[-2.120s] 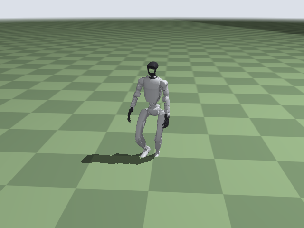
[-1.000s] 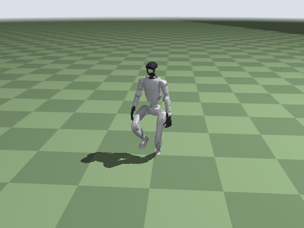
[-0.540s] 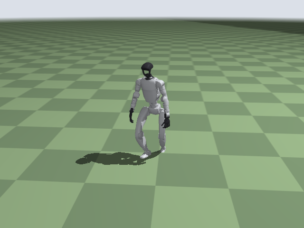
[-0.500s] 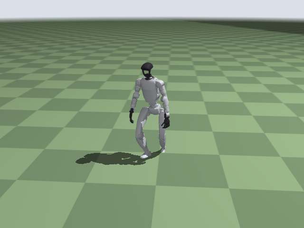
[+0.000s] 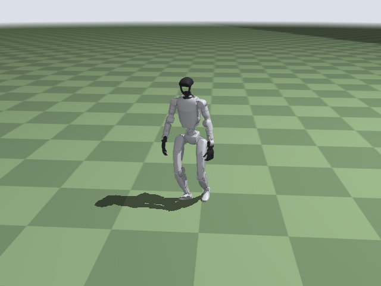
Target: Sport exercise
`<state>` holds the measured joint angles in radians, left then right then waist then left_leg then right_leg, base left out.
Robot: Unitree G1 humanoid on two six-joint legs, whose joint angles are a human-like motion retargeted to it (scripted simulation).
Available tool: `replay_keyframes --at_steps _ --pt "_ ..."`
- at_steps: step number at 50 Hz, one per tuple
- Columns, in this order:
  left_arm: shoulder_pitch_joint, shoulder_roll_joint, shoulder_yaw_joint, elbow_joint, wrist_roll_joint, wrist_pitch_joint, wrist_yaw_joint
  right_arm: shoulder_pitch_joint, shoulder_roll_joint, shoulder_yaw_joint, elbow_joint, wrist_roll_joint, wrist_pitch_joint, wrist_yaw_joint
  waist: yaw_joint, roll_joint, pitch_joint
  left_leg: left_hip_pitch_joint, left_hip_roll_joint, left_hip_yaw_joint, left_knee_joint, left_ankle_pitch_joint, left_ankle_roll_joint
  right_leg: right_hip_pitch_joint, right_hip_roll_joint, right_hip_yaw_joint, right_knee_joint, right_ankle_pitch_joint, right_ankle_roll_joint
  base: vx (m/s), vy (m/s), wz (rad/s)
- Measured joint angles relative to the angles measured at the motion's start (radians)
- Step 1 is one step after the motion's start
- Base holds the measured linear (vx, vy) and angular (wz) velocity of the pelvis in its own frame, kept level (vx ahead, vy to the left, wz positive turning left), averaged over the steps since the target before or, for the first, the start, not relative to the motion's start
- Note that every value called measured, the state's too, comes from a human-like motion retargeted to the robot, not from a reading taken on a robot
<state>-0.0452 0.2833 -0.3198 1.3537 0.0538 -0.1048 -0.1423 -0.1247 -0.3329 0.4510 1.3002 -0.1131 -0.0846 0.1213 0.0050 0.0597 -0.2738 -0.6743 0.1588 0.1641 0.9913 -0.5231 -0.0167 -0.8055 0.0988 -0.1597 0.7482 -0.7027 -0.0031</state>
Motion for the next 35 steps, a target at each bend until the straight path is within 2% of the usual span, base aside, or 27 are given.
replay_keyframes --at_steps 6,9,11,14,20,24,30,32,35 --pt "0.013 -0.014 0.010 0.013 0.011 -0.001 0.009 0.005 -0.001 -0.005 0.004 -0.001 -0.003 0.004 0.007 -0.026 -0.023 -0.058 -0.094 -0.068 -0.153 0.022 -0.006 0.020 -0.023 0.033 -0.028 -0.004 0.014 0.07 0.04 -0.03" --pt "0.021 -0.024 0.015 0.018 0.012 -0.001 0.010 0.006 -0.008 -0.008 0.010 -0.002 -0.005 0.006 -0.002 -0.038 -0.040 -0.052 -0.150 -0.101 -0.262 0.073 -0.014 0.031 -0.040 0.053 -0.056 -0.006 0.019 0.10 0.07 0.05" --pt "0.032 -0.032 0.018 0.020 0.010 -0.002 0.013 0.013 -0.008 -0.009 0.014 -0.004 -0.006 0.002 -0.002 -0.037 -0.046 -0.073 -0.162 -0.115 -0.242 0.072 -0.016 0.018 -0.039 0.063 -0.028 -0.023 0.018 0.07 0.09 -0.10" --pt "0.033 -0.041 0.024 0.020 0.008 -0.001 0.013 0.011 -0.020 -0.015 0.018 -0.009 -0.007 0.001 -0.011 -0.042 -0.053 -0.019 -0.190 -0.119 -0.343 0.101 -0.004 0.048 -0.052 0.082 -0.069 -0.026 0.019 0.14 0.10 0.11" --pt "0.044 -0.050 0.025 0.007 0.003 -0.005 0.018 0.017 -0.023 -0.024 0.016 -0.015 -0.008 -0.009 -0.017 -0.039 -0.061 -0.033 -0.203 -0.107 -0.288 0.052 0.020 0.030 -0.063 0.106 -0.001 -0.078 0.018 0.08 0.11 -0.01" --pt "0.033 -0.050 0.029 -0.006 -0.002 -0.005 0.019 0.001 -0.028 -0.036 0.009 -0.017 -0.008 -0.009 -0.026 -0.047 -0.039 0.060 -0.236 -0.099 -0.419 0.083 0.033 0.068 -0.088 0.125 -0.019 -0.086 0.021 0.09 0.11 0.12" --pt "0.042 -0.052 0.031 -0.022 -0.006 -0.007 0.024 0.005 -0.022 -0.046 0.002 -0.017 -0.009 -0.013 -0.043 -0.055 -0.031 0.035 -0.262 -0.084 -0.351 0.045 0.048 0.020 -0.118 0.140 0.106 -0.116 0.030 0.02 0.10 0.12" --pt "0.028 -0.049 0.036 -0.027 -0.008 -0.003 0.019 -0.009 -0.032 -0.055 0.001 -0.013 -0.007 -0.005 -0.055 -0.069 -0.014 0.116 -0.296 -0.088 -0.487 0.094 0.054 0.028 -0.144 0.154 0.123 -0.113 0.041 0.05 0.09 0.35" --pt "0.035 -0.050 0.033 -0.031 -0.007 -0.001 0.020 0.001 -0.033 -0.060 -0.001 -0.011 -0.007 -0.005 -0.081 -0.088 -0.001 0.102 -0.333 -0.087 -0.428 0.070 0.064 0.004 -0.170 0.197 0.230 -0.121 0.066 0.00 0.08 0.48"
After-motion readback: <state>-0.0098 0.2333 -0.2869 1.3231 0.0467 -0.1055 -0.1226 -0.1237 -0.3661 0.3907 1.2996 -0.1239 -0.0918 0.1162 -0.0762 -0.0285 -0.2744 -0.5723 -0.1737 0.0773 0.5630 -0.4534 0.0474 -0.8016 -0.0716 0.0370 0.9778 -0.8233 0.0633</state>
